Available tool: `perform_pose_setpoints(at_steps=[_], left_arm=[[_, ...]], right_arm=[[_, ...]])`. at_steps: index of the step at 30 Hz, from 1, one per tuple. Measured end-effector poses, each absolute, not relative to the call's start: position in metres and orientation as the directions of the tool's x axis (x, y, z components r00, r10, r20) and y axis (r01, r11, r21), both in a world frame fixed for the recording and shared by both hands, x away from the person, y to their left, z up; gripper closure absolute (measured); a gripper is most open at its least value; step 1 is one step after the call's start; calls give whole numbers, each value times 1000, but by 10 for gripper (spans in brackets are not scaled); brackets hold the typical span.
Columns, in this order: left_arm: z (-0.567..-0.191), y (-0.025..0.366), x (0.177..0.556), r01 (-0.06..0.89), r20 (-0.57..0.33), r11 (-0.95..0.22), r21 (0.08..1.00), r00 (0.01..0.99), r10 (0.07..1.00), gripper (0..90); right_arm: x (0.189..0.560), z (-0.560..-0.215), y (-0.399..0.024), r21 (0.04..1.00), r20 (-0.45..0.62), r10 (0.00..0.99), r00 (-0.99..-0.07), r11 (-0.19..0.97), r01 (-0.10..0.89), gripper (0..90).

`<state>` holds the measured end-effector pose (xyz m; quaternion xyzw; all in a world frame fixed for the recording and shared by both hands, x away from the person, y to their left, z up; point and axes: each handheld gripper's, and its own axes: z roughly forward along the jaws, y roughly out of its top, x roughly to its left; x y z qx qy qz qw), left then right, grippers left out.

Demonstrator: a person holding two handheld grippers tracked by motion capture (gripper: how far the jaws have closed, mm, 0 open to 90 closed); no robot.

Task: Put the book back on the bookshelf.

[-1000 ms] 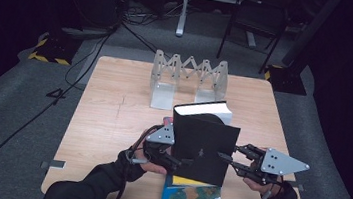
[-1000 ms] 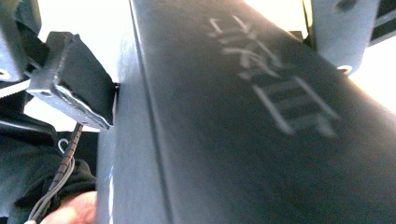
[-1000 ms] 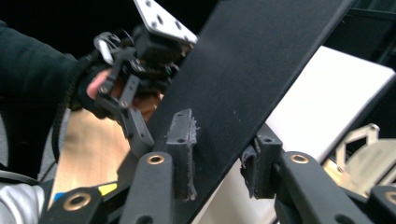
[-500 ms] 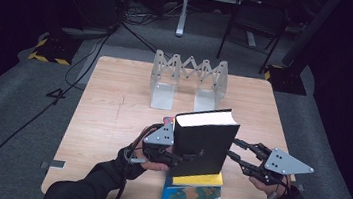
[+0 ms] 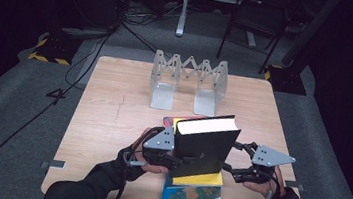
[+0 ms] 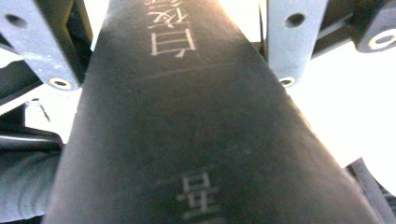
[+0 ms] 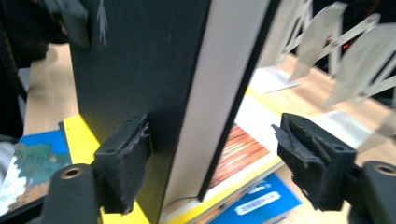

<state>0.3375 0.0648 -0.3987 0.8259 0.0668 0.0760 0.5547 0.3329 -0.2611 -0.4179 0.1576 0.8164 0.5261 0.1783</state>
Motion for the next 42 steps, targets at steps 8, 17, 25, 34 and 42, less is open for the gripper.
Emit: perform_pose_setpoints(at_steps=[8,17,25,34,42], left_arm=[[-397,64,338,6,72,-381,924,979,189,481],[-393,67,346,-7,87,-373,928,976,199,507],[-387,71,357,35,46,-306,952,966,255,475],[-378,68,357,11,65,-290,957,966,250,467],[-373,70,353,-16,96,-294,956,961,258,458]], right_arm=[[342,-437,-245,889,-62,386,-921,441,125,223],[342,-439,-238,895,-86,400,-912,434,106,349],[353,-440,-232,901,-46,426,-903,408,147,342],[354,-440,-230,901,-45,434,-900,406,151,322],[349,-441,-236,891,-70,457,-887,428,150,346]])
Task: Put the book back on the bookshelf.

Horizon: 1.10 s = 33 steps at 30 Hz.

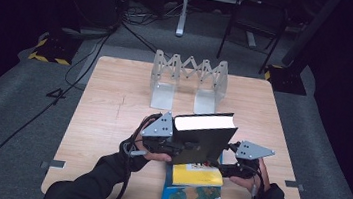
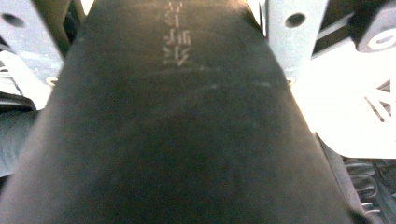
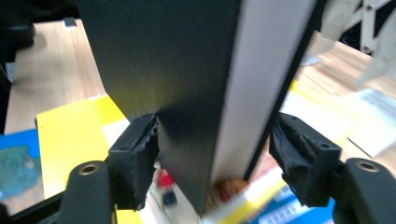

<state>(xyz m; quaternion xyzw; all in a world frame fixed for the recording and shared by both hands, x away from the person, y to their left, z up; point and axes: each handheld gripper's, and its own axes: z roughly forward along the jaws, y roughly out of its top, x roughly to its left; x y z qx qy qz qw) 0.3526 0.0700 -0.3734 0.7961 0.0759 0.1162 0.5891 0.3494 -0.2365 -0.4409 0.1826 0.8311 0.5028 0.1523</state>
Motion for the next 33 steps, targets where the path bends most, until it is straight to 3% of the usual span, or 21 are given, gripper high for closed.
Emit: perform_pose_setpoints(at_steps=[7,16,23,33], left_arm=[[-371,68,351,-19,99,-293,956,961,260,459],[-371,70,352,-28,103,-282,959,962,252,460],[-369,69,352,-31,102,-271,962,962,253,462],[-364,65,357,-23,84,-241,970,965,248,457]], right_arm=[[345,-446,-273,854,-108,520,-847,485,189,333],[345,-477,-315,750,-163,642,-749,574,329,321],[345,-497,-330,734,-111,680,-725,548,401,319],[348,-500,-333,749,-84,702,-707,512,420,319]])
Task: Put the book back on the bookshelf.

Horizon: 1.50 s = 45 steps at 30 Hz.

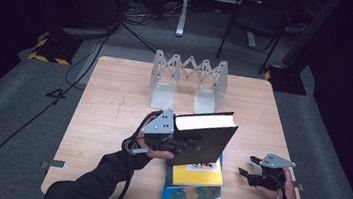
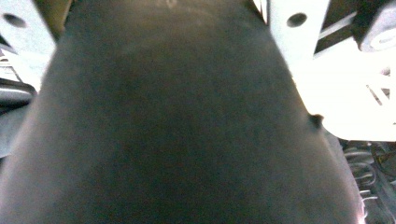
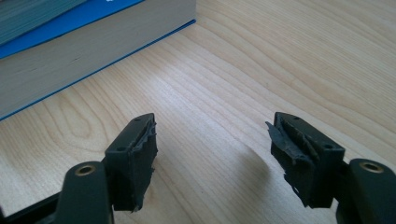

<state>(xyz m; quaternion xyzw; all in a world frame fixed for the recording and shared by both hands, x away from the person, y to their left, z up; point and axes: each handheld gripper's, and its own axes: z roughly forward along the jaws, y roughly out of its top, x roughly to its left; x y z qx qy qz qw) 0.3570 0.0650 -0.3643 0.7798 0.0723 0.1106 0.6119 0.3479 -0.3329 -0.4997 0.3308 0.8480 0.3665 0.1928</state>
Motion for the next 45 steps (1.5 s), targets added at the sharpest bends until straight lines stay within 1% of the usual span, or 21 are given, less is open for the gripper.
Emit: perform_pose_setpoints(at_steps=[5,12,18,25,33,41,45], left_arm=[[-360,62,358,-20,77,-227,974,967,245,467],[-358,63,361,17,40,-221,975,967,252,489],[-350,61,360,2,68,-238,971,955,287,508],[-340,71,359,-9,111,-261,965,919,377,516],[-334,98,364,2,129,-258,966,864,487,518],[-334,124,378,45,107,-238,970,801,588,518],[-335,131,383,54,112,-242,969,775,621,518]], right_arm=[[348,-501,-330,746,-86,697,-712,518,418,318],[349,-502,-332,749,-67,706,-705,502,432,318],[349,-502,-332,750,-64,709,-702,499,436,319],[349,-503,-332,753,-57,713,-699,490,439,320],[349,-503,-333,755,-46,715,-697,482,445,316],[350,-504,-334,757,-40,717,-696,476,447,307],[351,-504,-334,755,-29,717,-696,472,455,294]])
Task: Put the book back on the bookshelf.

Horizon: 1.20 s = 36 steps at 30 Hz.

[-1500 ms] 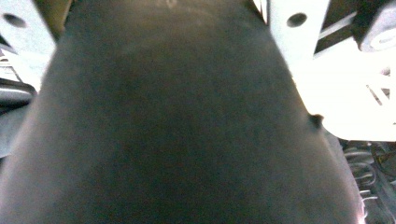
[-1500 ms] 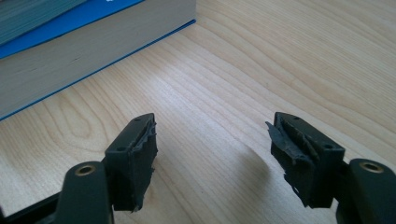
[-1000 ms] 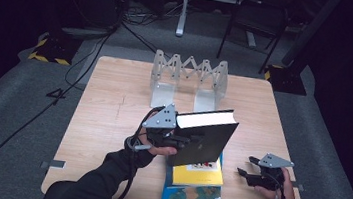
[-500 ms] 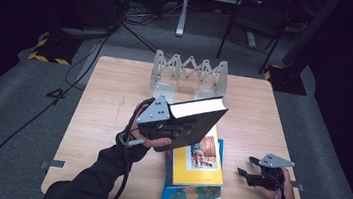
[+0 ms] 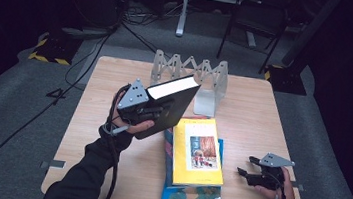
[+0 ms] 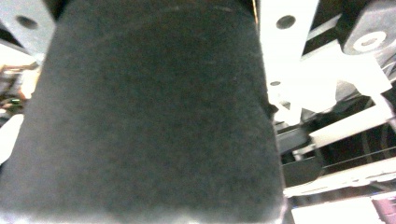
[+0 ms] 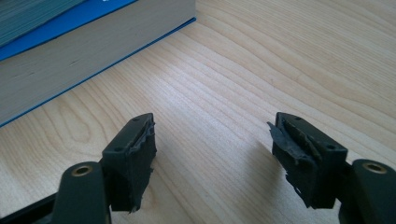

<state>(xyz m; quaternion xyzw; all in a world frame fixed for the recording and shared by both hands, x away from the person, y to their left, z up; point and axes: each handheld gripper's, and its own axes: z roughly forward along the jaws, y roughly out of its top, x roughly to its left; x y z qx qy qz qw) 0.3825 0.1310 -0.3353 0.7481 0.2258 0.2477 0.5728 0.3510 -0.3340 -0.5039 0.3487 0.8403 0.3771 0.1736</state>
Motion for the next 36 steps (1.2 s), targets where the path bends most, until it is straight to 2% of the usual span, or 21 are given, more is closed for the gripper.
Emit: perform_pose_setpoints(at_steps=[7,19,25,36], left_arm=[[-345,139,396,78,137,-272,959,711,690,518],[-348,151,421,137,67,-203,970,649,757,519],[-346,149,434,141,71,-200,969,621,781,519],[-365,139,470,198,40,-181,963,561,827,519]], right_arm=[[354,-504,-335,749,-5,716,-698,466,472,264],[354,-504,-335,749,-6,714,-700,467,470,260],[354,-504,-335,748,-5,714,-700,467,471,260],[354,-504,-335,749,-8,714,-700,468,469,259]])
